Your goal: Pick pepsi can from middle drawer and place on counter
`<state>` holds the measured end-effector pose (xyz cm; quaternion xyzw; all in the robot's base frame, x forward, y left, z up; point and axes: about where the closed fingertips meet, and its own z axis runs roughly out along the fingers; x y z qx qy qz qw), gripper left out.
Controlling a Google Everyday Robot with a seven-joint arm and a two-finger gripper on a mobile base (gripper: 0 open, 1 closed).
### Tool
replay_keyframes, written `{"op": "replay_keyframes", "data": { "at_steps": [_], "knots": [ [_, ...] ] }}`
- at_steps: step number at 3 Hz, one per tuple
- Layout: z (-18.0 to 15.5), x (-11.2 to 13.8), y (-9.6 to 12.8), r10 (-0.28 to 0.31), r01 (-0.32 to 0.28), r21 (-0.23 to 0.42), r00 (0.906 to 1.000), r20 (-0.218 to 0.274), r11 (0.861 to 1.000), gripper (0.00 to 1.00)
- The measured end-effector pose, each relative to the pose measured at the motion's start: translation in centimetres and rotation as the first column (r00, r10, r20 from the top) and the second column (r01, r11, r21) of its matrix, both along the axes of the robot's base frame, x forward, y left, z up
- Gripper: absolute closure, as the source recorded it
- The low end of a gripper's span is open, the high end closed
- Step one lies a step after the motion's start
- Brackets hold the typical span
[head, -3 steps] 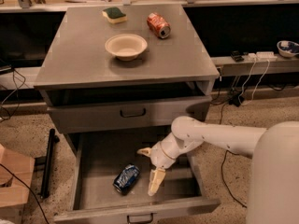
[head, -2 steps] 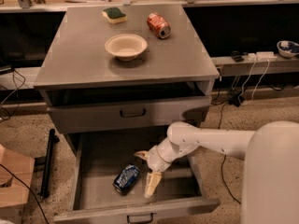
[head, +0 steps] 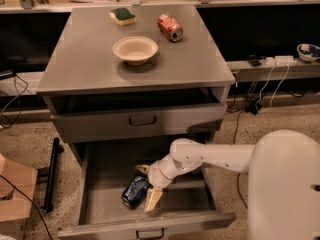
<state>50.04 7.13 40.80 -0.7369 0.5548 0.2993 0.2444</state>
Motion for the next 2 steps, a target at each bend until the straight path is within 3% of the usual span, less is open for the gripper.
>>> {"op": "replay_keyframes", "data": {
  "at_steps": [1, 2],
  "knots": [
    [-1.3, -0.1, 1.6, 0.010, -0.010, 0.013, 0.9999, -0.003, 1.000, 0.00],
    [-2.8, -0.3, 2.8, 0.032, -0.032, 0.009, 0.9992, -0.021, 0.999, 0.18]
  ]
}}
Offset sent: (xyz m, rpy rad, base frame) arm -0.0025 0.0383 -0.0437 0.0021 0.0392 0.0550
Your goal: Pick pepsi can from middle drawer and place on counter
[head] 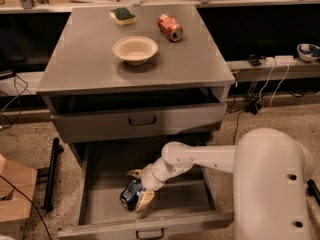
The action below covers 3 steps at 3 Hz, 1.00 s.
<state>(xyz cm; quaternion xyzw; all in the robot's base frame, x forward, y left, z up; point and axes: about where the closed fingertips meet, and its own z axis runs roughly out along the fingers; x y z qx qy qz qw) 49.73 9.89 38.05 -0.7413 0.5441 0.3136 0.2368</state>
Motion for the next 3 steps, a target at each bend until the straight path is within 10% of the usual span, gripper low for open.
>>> {"op": "replay_keyframes", "data": {
  "at_steps": [3],
  "knots": [
    [0.3, 0.2, 0.3, 0.032, -0.032, -0.021, 0.9994, -0.011, 0.999, 0.95]
  ]
}}
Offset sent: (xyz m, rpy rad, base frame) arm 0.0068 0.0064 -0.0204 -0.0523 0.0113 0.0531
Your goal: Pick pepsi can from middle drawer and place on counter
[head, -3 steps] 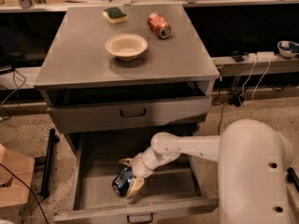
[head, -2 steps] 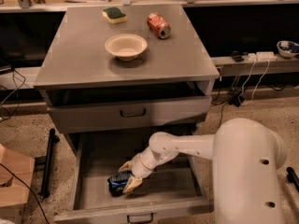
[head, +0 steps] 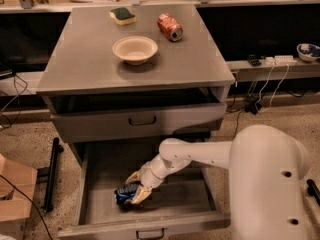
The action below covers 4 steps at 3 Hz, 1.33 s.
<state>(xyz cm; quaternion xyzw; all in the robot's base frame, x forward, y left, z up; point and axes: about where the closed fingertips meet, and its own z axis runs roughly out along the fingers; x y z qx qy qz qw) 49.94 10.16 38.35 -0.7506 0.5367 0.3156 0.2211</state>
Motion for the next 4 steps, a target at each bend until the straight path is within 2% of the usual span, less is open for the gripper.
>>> {"op": "replay_keyframes", "data": {
  "at_steps": [1, 2, 3, 4],
  "knots": [
    [2.0, 0.0, -1.2, -0.011, 0.011, 0.022, 0.9999, 0.002, 1.000, 1.00],
    [5.9, -0.7, -2.6, -0.044, 0.037, 0.114, 0.9973, 0.059, 0.993, 1.00],
    [11.3, -1.8, -5.4, -0.082, 0.046, 0.195, 0.9804, 0.179, 0.980, 1.00],
    [17.7, -3.1, -8.6, -0.107, 0.030, 0.244, 0.9452, 0.308, 0.969, 1.00]
  ]
}}
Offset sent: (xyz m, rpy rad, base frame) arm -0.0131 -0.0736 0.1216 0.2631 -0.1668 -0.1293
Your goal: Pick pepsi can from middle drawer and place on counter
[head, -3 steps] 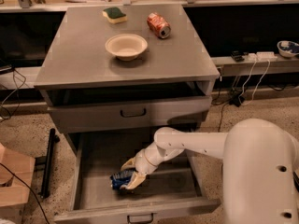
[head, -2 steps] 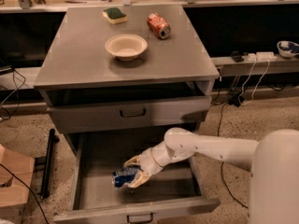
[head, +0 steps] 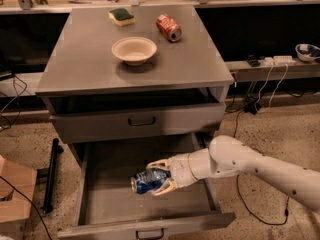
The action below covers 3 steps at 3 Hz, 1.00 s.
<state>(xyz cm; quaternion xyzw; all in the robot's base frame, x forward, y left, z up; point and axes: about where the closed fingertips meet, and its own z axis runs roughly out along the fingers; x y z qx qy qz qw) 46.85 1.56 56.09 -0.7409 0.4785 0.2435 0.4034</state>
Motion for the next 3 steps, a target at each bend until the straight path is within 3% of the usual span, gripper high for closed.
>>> {"op": "replay_keyframes", "data": {
  "at_steps": [1, 2, 3],
  "knots": [
    [6.3, 0.1, -3.1, 0.001, -0.008, 0.051, 0.9921, 0.125, 0.999, 1.00],
    [14.7, 1.3, -5.6, 0.002, -0.012, 0.036, 0.9576, 0.288, 0.999, 1.00],
    [22.1, 1.9, -6.3, 0.002, 0.020, -0.053, 0.9200, 0.392, 0.998, 1.00]
  ]
}}
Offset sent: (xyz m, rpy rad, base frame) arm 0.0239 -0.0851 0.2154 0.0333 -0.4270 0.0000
